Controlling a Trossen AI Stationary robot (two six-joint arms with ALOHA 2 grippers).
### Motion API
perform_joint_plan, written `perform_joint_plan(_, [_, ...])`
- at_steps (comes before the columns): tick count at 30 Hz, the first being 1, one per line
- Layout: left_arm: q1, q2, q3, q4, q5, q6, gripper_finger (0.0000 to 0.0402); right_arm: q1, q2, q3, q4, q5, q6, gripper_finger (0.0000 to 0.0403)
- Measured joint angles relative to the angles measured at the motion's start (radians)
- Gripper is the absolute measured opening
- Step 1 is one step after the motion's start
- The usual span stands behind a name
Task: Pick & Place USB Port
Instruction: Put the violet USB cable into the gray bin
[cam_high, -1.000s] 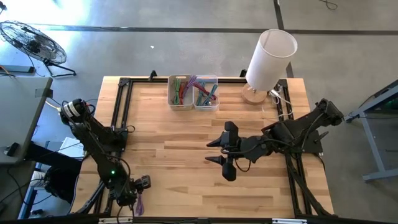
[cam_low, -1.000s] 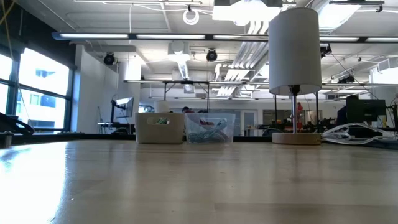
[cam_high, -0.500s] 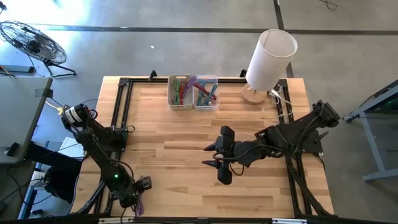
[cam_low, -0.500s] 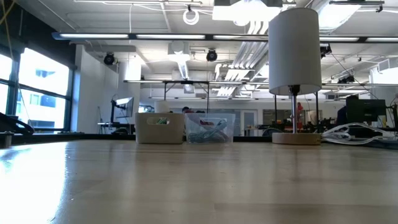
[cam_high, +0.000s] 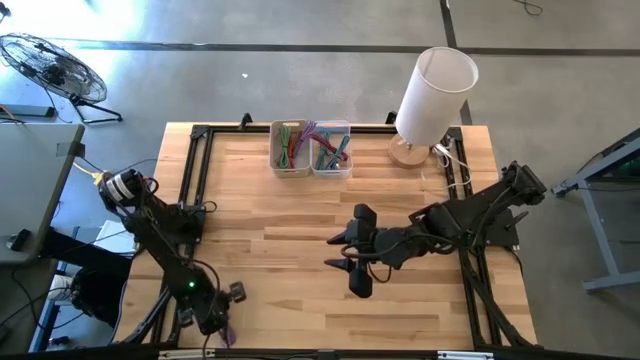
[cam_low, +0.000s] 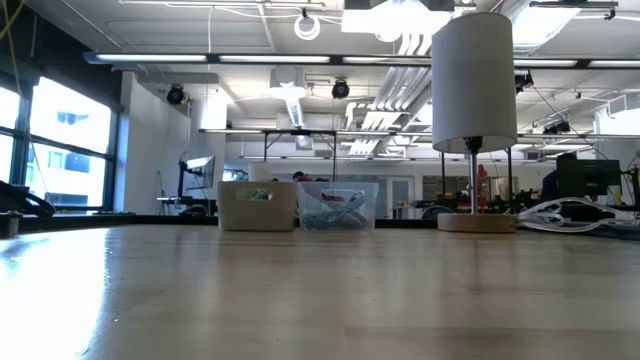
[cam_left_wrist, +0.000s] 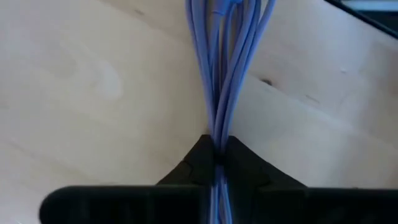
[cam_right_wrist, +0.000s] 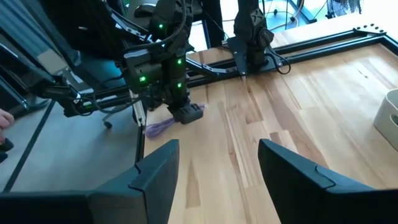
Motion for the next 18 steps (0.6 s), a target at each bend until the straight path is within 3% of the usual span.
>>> perform_joint_plan(9, [0.072, -0.045, -0.008, 0.072, -0.045, -0.106, 0.0014, 0.0, 0.0, 0.0, -0.001, -0.065, -0.023, 0.0211])
perform_joint_plan(15, [0.108, -0.073, 0.069, 0.037, -0.253, -0.142, 0.0012, 0.005, 0.0, 0.0, -0.007, -0.103, -0.088, 0.0205])
perform_joint_plan(18, [0.15, -0.081, 0.073, -0.084, -0.285, -0.273, 0.0012, 0.015, 0.0, 0.0, -0.016, -0.105, -0.133, 0.0201])
